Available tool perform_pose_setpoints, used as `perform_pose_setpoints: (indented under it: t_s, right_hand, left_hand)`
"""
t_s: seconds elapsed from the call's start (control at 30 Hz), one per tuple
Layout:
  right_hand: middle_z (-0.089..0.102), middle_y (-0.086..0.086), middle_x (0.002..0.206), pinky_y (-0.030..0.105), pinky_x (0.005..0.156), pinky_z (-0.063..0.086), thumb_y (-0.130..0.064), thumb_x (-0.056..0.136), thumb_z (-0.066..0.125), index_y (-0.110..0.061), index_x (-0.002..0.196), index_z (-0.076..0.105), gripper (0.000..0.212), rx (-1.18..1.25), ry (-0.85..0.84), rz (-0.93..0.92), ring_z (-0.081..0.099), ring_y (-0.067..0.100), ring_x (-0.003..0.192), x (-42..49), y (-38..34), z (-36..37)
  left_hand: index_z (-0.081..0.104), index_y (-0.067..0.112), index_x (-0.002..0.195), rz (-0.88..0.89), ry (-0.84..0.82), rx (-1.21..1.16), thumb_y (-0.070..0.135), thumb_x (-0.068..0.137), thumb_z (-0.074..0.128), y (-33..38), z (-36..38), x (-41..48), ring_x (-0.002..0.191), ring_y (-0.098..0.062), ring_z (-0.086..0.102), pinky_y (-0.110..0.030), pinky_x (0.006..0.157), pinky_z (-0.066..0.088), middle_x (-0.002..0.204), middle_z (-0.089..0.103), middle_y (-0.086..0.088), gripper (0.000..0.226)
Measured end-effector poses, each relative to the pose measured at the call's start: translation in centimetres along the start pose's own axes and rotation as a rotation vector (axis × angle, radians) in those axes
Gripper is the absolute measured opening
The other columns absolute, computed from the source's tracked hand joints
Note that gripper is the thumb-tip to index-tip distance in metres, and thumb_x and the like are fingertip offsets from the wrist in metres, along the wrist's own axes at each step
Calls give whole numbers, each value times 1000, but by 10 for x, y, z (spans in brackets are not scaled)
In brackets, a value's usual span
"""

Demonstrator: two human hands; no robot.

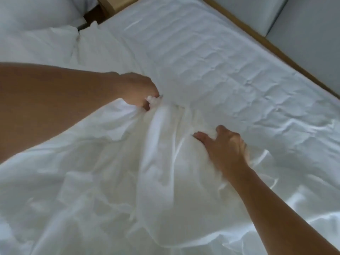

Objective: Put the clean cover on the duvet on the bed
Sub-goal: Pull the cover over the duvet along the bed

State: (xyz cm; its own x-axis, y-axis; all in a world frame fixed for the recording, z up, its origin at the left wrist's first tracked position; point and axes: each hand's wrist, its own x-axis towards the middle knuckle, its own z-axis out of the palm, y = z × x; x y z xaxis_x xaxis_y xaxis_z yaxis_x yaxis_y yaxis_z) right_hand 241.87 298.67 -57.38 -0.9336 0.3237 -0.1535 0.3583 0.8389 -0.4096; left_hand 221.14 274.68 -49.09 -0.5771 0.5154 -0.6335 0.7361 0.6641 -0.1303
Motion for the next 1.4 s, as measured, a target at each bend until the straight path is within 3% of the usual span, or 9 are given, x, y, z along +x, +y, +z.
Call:
perform_pose_setpoints:
  t_s: [0.13,0.33,0.53,0.67,0.77,0.9,1.17,1.3,1.4]
  right_hand:
    - [59,8,98,43,76,40,-76,88,49,-16,101,53,61,10,416,-118,55,32,89,-2,-9,7]
    - [55,2,136,45,103,41,-89,68,50,-20,136,51,97,-235,-201,-298,53,26,125,-30,5,64]
    - [70,15,101,46,80,51,-42,93,62,-10,115,64,38,-98,20,-247,67,40,93,28,0,41]
    - [55,14,124,48,94,37,-36,95,57,-20,117,62,27,20,248,153,51,39,114,60,-4,15]
    - [53,13,132,50,94,42,-68,81,55,-24,129,56,65,135,278,-137,50,39,117,40,-30,16]
    - [3,15,167,59,120,16,-91,72,42,-28,160,5,115,-301,-239,-300,8,42,152,6,-30,59]
    - [-23,24,163,66,119,-4,-89,79,17,-23,157,-20,109,-403,-265,-253,-14,51,149,22,-23,101]
    - [4,26,163,65,118,6,-75,91,32,-20,159,9,90,-385,-232,-243,5,50,150,20,-27,91]
    - [57,11,120,50,99,34,-45,95,59,-19,116,64,34,-194,89,-346,52,37,112,5,-31,78]
  left_hand:
    - [66,15,116,-61,589,84,37,83,73,8,57,-18,100,-38,62,-48,94,39,106,65,-13,40]
    - [17,24,160,-73,-44,159,91,57,37,10,96,-22,154,-28,14,-44,122,-7,166,16,-6,125]
    - [64,19,116,-18,289,189,44,92,64,-9,34,8,102,-34,65,-38,93,45,106,69,-8,34]
    - [54,15,132,-449,706,50,50,91,64,-14,22,24,131,-42,44,-63,118,20,140,47,-19,55]
    - [44,24,144,-653,786,-114,86,77,45,8,64,12,147,-46,26,-74,113,9,160,29,-19,91]
    - [-9,43,158,-732,385,-586,97,61,35,46,151,-21,154,-44,-2,-78,111,16,169,-14,-12,120]
    - [-28,54,147,-804,141,-654,100,59,49,7,136,50,152,-42,-21,-83,107,7,162,-37,-5,125]
    - [-13,33,160,-859,233,-723,82,83,43,56,151,32,153,-44,4,-70,114,18,167,-11,-16,107]
    - [52,11,130,-831,625,-761,56,90,60,91,166,-8,115,-42,51,-50,92,41,125,52,-19,61]
